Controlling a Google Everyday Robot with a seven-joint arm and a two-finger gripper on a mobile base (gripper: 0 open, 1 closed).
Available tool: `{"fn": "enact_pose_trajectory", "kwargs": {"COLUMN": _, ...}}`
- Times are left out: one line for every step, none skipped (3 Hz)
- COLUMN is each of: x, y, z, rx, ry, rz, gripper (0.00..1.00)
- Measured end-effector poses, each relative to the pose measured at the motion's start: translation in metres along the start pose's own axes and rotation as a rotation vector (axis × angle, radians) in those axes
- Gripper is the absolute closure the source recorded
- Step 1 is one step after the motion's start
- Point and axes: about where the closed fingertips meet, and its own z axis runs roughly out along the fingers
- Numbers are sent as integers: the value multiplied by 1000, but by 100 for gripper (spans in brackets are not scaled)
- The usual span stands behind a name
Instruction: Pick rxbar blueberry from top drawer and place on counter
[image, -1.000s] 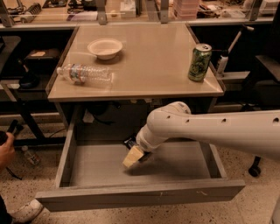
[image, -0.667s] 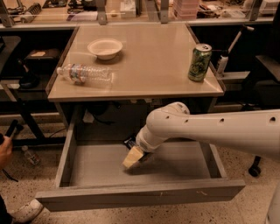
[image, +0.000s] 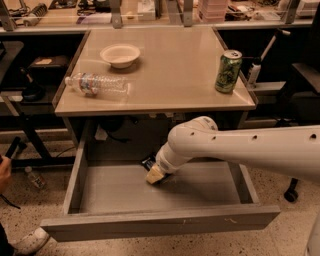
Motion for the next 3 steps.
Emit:
{"fn": "enact_pose_trajectory", "kwargs": {"x": 0, "y": 0, "z": 0, "rx": 0, "ry": 0, "rz": 0, "gripper": 66}}
{"fn": "enact_pose_trajectory", "kwargs": {"x": 0, "y": 0, "z": 0, "rx": 0, "ry": 0, "rz": 0, "gripper": 89}}
{"fn": "enact_pose_trajectory", "kwargs": {"x": 0, "y": 0, "z": -1, "rx": 0, "ry": 0, "rz": 0, "gripper": 100}}
